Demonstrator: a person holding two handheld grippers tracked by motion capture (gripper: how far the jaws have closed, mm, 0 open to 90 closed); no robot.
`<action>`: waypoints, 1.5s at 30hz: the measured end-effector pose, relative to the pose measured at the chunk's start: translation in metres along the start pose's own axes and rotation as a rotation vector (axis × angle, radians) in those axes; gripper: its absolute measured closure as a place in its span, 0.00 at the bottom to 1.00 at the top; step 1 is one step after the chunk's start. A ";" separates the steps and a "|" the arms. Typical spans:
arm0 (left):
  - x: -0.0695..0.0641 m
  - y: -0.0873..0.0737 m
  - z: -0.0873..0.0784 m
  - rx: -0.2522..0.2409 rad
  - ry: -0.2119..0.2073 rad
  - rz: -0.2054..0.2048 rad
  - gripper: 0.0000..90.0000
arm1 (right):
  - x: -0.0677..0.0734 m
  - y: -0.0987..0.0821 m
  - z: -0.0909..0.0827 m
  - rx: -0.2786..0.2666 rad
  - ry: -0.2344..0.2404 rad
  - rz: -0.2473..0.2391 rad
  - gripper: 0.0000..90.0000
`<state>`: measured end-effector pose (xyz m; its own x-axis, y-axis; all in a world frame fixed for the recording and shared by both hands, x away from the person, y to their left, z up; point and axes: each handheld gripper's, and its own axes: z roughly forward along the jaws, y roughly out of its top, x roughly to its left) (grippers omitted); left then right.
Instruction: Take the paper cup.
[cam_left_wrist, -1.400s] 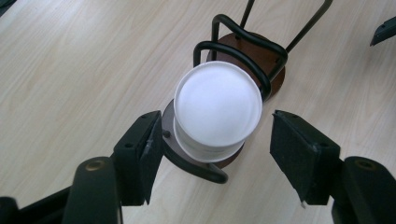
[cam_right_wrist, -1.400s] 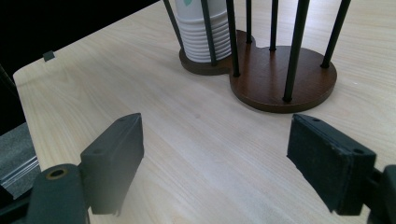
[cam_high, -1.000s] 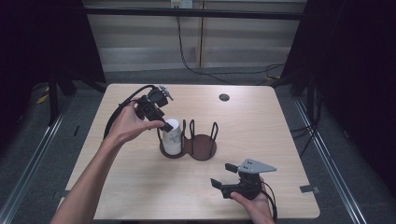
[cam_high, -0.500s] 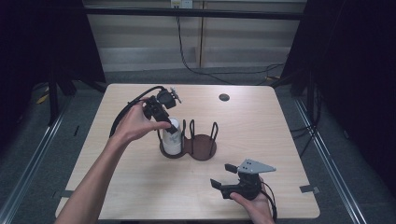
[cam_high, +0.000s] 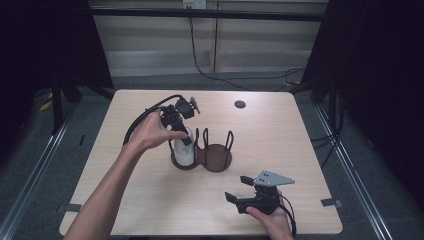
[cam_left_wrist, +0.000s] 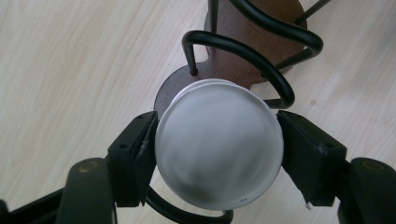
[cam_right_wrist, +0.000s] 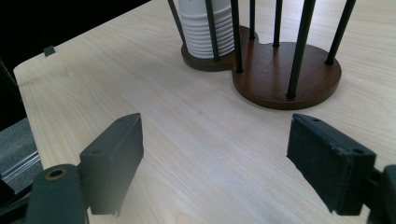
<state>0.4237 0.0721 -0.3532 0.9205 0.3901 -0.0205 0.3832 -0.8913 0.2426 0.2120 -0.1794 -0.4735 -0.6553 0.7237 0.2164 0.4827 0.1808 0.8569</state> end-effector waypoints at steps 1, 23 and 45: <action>0.000 0.000 0.000 0.000 0.000 0.000 0.35 | 0.000 0.000 0.000 0.001 -0.002 0.000 0.20; 0.002 0.000 -0.001 0.029 -0.005 -0.006 0.39 | 0.000 0.000 0.000 0.008 -0.002 -0.003 0.20; 0.004 -0.002 -0.015 -0.002 0.002 -0.014 0.39 | 0.000 0.000 0.001 0.016 -0.002 0.002 0.20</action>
<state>0.4253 0.0789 -0.3394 0.9149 0.4032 -0.0220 0.3960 -0.8852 0.2443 0.2126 -0.1787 -0.4743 -0.6533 0.7251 0.2176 0.4935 0.1899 0.8488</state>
